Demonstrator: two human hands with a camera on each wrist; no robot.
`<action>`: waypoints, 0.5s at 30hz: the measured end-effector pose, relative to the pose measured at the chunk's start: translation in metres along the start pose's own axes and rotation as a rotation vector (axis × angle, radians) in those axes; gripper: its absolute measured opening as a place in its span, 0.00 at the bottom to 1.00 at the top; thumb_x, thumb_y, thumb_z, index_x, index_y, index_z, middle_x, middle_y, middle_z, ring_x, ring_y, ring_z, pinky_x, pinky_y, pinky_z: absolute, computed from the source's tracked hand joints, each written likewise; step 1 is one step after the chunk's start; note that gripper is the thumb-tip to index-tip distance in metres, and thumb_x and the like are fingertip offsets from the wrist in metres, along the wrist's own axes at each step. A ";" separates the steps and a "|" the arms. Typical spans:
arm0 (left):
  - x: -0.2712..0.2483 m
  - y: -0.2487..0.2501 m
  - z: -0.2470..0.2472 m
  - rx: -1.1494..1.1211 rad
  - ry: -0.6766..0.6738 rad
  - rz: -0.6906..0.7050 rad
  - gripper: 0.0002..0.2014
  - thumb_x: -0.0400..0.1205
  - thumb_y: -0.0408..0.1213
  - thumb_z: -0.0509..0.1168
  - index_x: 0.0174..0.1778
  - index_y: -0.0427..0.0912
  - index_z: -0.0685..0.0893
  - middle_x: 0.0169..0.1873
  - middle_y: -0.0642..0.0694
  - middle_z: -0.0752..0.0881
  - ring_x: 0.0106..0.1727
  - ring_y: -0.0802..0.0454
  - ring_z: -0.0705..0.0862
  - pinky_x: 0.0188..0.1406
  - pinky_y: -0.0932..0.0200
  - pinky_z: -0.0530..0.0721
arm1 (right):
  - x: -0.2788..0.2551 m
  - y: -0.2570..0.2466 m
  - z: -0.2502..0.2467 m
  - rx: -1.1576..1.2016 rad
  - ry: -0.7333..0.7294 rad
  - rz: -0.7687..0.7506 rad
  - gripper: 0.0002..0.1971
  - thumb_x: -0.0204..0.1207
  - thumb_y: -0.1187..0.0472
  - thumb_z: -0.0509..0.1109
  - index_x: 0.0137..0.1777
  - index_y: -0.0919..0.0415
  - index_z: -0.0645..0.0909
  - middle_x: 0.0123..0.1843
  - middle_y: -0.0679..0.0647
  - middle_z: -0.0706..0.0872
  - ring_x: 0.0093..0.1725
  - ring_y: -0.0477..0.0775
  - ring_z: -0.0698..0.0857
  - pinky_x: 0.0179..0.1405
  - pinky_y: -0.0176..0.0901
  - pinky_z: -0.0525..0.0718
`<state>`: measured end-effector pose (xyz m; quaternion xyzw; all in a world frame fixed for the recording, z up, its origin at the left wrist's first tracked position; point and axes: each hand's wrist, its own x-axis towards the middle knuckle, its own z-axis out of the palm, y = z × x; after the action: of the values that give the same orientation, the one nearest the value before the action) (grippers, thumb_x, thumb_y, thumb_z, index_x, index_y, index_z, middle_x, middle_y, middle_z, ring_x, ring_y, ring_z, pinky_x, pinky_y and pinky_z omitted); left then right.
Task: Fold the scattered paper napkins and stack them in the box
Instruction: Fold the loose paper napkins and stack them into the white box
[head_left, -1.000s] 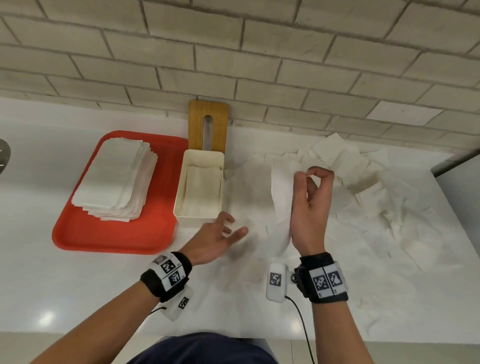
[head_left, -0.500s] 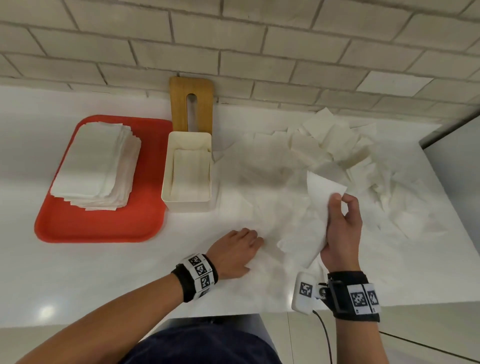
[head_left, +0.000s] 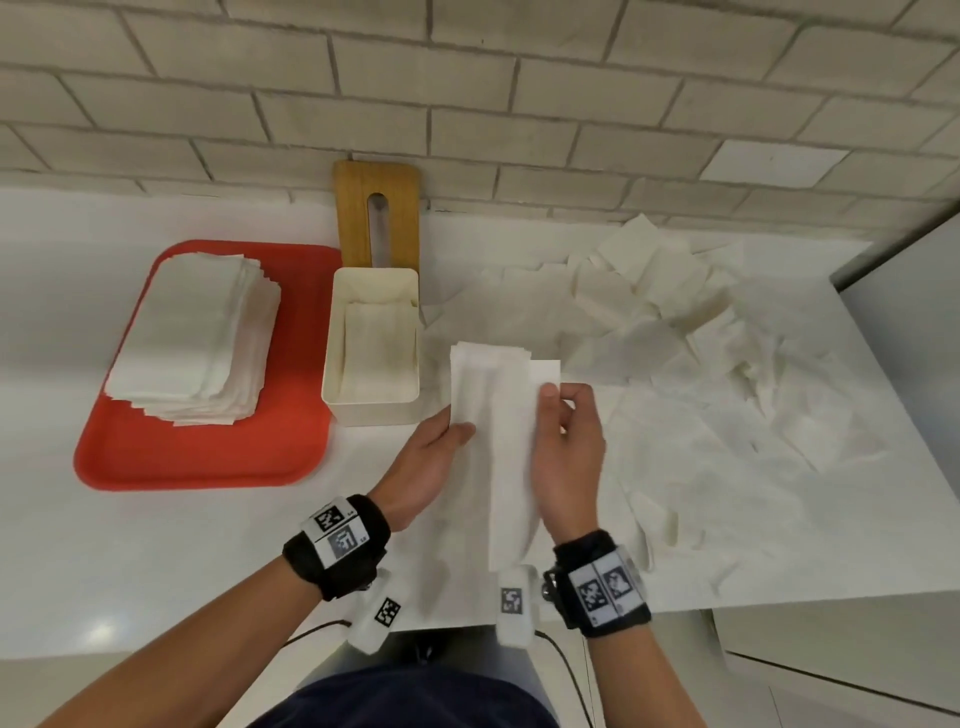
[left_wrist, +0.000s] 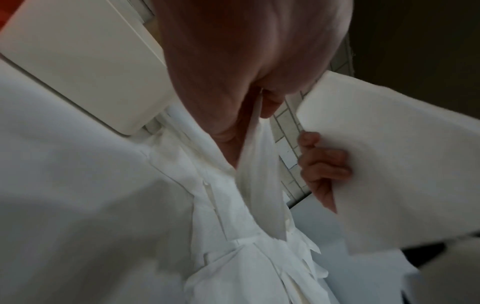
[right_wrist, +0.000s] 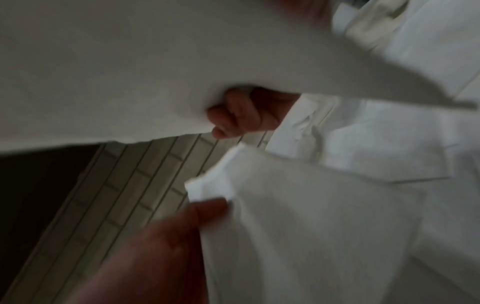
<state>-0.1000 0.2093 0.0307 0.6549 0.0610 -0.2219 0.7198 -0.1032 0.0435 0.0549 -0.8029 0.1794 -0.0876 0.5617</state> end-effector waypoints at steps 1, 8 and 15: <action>-0.003 -0.002 0.000 -0.007 -0.001 0.006 0.19 0.97 0.35 0.53 0.76 0.49 0.86 0.70 0.54 0.91 0.76 0.53 0.86 0.85 0.45 0.75 | -0.002 -0.002 0.010 -0.054 -0.001 -0.016 0.11 0.94 0.45 0.61 0.54 0.50 0.77 0.40 0.47 0.88 0.38 0.43 0.85 0.38 0.43 0.77; -0.023 -0.001 -0.003 -0.200 -0.060 0.012 0.26 0.97 0.53 0.44 0.83 0.51 0.78 0.77 0.51 0.86 0.80 0.52 0.83 0.81 0.50 0.79 | -0.004 -0.010 0.044 -0.287 0.088 -0.116 0.11 0.96 0.47 0.55 0.57 0.53 0.71 0.39 0.47 0.86 0.40 0.58 0.87 0.38 0.56 0.83; -0.031 -0.013 -0.003 -0.057 0.122 0.171 0.17 0.97 0.41 0.58 0.79 0.46 0.83 0.70 0.49 0.91 0.74 0.47 0.88 0.75 0.44 0.84 | -0.025 -0.008 0.034 -0.159 -0.126 -0.095 0.34 0.82 0.31 0.71 0.79 0.48 0.66 0.67 0.46 0.80 0.65 0.48 0.81 0.61 0.40 0.81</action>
<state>-0.1326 0.2194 0.0298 0.6494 0.0547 -0.1177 0.7493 -0.1131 0.0849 0.0521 -0.8563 0.1121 -0.0491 0.5018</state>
